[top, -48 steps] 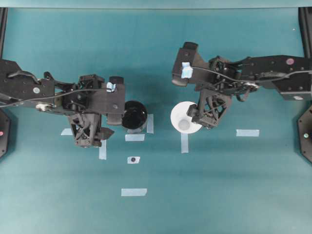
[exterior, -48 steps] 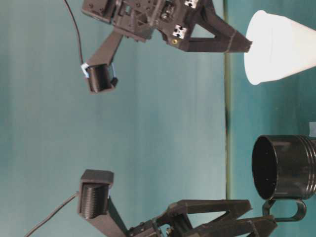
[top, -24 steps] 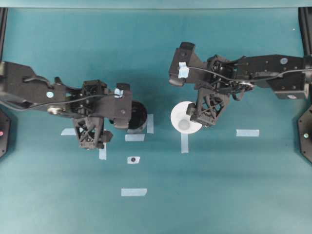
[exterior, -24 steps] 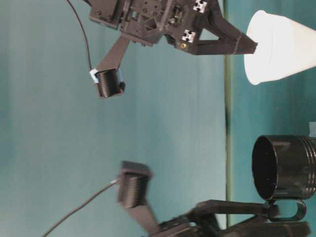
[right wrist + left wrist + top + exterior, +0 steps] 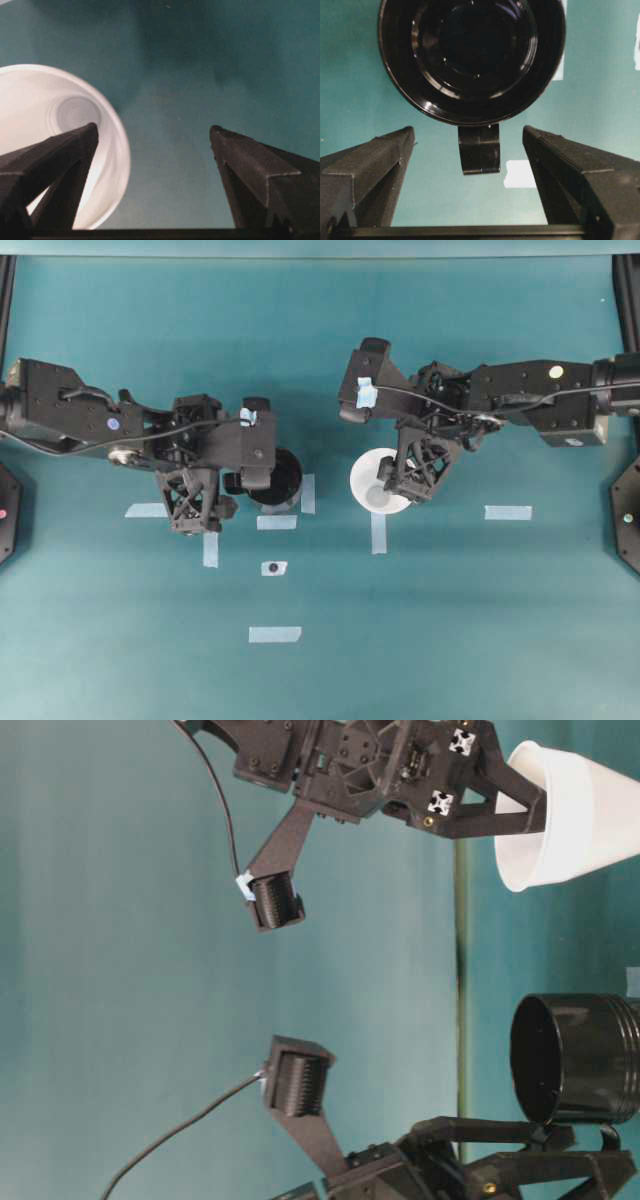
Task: Holding the cup holder with the left arm, the right arm places the cup into the cup holder.
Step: 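Close left gripper on the black holder handle and right on the white cup rim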
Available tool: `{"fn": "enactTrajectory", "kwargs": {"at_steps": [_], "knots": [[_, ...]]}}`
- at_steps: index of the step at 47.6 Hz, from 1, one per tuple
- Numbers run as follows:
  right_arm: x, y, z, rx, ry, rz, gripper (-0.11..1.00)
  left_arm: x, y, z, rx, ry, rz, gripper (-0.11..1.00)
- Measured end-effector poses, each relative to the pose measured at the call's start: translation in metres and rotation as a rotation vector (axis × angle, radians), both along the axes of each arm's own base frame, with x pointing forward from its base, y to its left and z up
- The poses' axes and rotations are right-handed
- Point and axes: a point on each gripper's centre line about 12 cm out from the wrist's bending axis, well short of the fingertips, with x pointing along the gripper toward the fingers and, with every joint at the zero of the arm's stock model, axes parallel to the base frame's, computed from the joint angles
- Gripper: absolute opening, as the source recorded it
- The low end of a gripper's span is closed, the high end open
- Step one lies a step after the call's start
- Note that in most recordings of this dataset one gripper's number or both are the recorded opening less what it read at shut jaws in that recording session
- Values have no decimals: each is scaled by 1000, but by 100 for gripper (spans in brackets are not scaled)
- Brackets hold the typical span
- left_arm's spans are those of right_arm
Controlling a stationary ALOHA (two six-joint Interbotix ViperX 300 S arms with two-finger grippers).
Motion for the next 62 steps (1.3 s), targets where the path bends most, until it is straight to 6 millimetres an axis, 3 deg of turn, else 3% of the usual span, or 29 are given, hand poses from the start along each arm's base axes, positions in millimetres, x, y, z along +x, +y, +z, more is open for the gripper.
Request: {"fn": "enactTrajectory", "kwargs": {"at_steps": [62], "knots": [[-1, -3, -4, 3, 12, -8, 95, 7, 1, -4, -1, 4, 3, 93]]}}
